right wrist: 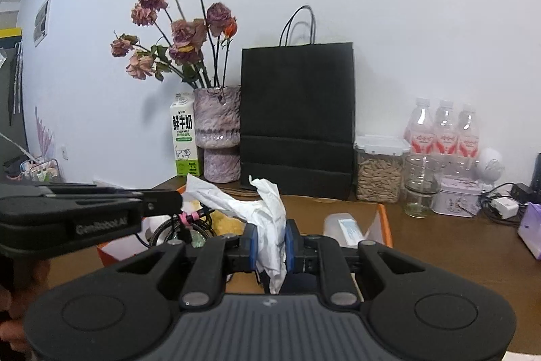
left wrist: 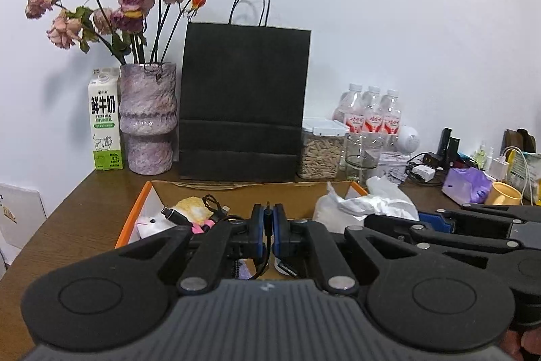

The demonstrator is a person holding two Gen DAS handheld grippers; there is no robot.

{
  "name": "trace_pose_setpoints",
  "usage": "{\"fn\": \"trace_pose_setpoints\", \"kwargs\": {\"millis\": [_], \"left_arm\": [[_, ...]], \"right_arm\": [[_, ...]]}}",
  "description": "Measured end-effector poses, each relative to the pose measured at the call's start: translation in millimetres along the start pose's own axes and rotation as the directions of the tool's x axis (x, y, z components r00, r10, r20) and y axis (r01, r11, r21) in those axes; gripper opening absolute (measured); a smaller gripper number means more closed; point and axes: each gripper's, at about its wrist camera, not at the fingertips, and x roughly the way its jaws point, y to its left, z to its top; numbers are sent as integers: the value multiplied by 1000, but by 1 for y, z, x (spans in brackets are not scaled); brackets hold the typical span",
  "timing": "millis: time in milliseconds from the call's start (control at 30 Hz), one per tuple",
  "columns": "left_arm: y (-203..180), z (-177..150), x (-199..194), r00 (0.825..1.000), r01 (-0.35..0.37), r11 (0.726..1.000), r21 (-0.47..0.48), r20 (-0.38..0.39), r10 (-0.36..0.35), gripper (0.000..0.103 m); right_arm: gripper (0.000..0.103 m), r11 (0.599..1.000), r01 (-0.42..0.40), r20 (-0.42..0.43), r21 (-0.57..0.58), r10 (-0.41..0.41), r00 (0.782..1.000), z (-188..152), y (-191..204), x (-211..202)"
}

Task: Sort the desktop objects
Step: 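Carry the tissue and black cable into the box and open both tools, then withdraw both open tools from the box toward the table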

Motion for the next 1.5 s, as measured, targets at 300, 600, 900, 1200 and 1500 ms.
{"fn": "trace_pose_setpoints", "kwargs": {"millis": [300,600,900,1200,1500], "left_arm": [[18,-13,46,997,-14,1000,10,-74,15,6],[21,-26,62,990,-30,999,36,-137,35,6],[21,-20,49,986,-140,989,54,-85,144,75],[34,-12,38,985,-163,987,-11,-58,162,103],[32,-11,32,984,-172,985,-5,-53,171,103]], "right_arm": [[15,999,-44,-78,10,45,996,-11,3,56],[15,999,-51,-146,17,53,988,-27,-3,74],[73,1000,0,-122,16,2,992,-23,-7,66],[103,1000,9,-94,24,-7,996,-10,-14,49],[103,1000,16,-90,22,-14,996,-8,-13,44]]}}
